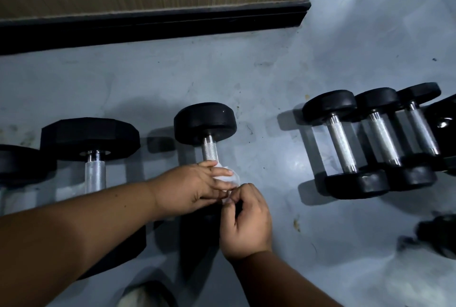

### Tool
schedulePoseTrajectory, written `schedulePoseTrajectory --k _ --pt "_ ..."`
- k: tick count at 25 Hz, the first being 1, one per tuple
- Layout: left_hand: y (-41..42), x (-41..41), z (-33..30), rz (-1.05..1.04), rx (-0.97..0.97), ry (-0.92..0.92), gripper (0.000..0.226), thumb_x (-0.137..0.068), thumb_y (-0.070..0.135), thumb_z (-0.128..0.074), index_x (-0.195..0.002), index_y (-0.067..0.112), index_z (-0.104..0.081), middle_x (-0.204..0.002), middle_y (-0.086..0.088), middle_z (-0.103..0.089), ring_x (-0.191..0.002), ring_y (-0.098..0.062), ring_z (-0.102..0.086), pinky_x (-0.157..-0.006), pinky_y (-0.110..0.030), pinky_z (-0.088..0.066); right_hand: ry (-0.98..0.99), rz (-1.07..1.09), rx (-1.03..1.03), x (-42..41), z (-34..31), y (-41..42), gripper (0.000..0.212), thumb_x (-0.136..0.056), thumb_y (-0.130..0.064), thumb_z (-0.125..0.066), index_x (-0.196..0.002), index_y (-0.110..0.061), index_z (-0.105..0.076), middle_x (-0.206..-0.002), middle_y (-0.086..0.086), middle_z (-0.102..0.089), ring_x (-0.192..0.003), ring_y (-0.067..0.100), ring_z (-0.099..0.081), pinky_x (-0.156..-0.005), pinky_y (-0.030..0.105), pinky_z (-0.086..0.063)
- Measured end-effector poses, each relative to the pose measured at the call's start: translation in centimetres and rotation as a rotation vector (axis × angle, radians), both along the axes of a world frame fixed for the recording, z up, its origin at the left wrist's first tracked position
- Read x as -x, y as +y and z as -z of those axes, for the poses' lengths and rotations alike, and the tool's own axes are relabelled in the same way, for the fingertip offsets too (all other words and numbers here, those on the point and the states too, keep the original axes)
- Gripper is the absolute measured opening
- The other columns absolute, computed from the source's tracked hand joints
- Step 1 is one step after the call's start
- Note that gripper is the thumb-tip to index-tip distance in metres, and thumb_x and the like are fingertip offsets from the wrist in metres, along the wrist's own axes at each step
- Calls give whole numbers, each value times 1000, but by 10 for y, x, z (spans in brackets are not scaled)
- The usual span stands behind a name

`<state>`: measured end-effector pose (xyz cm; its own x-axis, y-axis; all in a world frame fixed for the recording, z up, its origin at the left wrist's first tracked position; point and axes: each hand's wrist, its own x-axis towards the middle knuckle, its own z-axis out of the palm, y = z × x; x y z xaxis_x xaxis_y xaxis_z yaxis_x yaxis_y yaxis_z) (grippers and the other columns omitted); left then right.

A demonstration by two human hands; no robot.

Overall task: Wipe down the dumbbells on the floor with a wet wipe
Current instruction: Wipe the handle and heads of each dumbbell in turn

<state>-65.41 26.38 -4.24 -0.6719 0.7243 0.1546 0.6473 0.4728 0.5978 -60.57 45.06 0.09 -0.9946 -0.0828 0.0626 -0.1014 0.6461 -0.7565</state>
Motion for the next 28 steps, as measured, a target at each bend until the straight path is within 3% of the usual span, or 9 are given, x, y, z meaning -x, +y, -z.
schedulePoseTrajectory --k 2,4,6,8,12,16,20,23,28 --pt "-5 14 2 11 45 37 43 -104 44 -42 -117 22 -76 -135 8 -65 -138 -15 -46 -118 -34 -23 -18 13 7 1 0 1 13 -81 -25 -43 -73 -16 -45 -73 -5 -49 -69 21 -50 -61 40 -44" --pt "-15 31 5 -85 15 -42 54 -104 54 -39 -117 18 -76 -136 6 -63 -140 -13 -44 -120 -31 -24 -32 17 17 1 1 4 14 -80 -26 -42 -73 -14 -47 -72 -4 -50 -70 20 -51 -63 42 -45" --pt "-22 42 4 -154 -36 -133 56 -103 55 -41 -119 13 -75 -139 6 -60 -143 -11 -40 -121 -31 -26 -44 16 30 2 1 6 15 -80 -26 -42 -73 -14 -48 -72 -4 -51 -71 20 -51 -64 42 -45" --pt "-15 31 2 -201 -27 -105 56 -104 53 -40 -117 12 -76 -138 4 -61 -142 -14 -42 -122 -30 -25 -71 29 46 3 2 8 16 -80 -28 -42 -73 -15 -47 -72 -4 -52 -71 19 -52 -65 42 -46" --pt "4 -10 1 -83 -27 -31 36 -105 37 -49 -125 19 -72 -141 6 -60 -144 -14 -41 -123 -35 -25 -139 60 159 7 7 17 14 -82 -28 -42 -72 -19 -47 -71 -5 -55 -70 18 -55 -65 43 -48" --pt "0 10 1 15 12 -48 36 -103 34 -50 -123 16 -74 -138 7 -63 -141 -15 -45 -122 -32 -26 -159 62 191 8 11 24 14 -83 -25 -42 -72 -20 -49 -71 -4 -57 -71 18 -58 -65 43 -50" --pt "-14 38 1 -155 -70 -95 53 -104 49 -44 -118 8 -74 -135 1 -63 -141 -11 -42 -120 -23 -27 -167 59 184 10 11 24 11 -81 -25 -42 -71 -21 -47 -70 -3 -55 -71 20 -56 -65 45 -48" --pt "-6 30 1 -255 -55 -104 49 -104 47 -44 -121 12 -73 -140 4 -59 -145 -11 -38 -121 -34 -29 -184 56 188 9 11 26 11 -81 -23 -42 -71 -21 -47 -70 -3 -56 -70 20 -56 -65 45 -48" --pt "11 -7 2 -21 -21 -30 35 -104 34 -50 -125 19 -72 -140 9 -61 -144 -12 -41 -123 -38 -25 -211 65 224 12 12 29 13 -84 -17 -44 -72 -21 -48 -71 -3 -58 -70 20 -57 -65 45 -50"
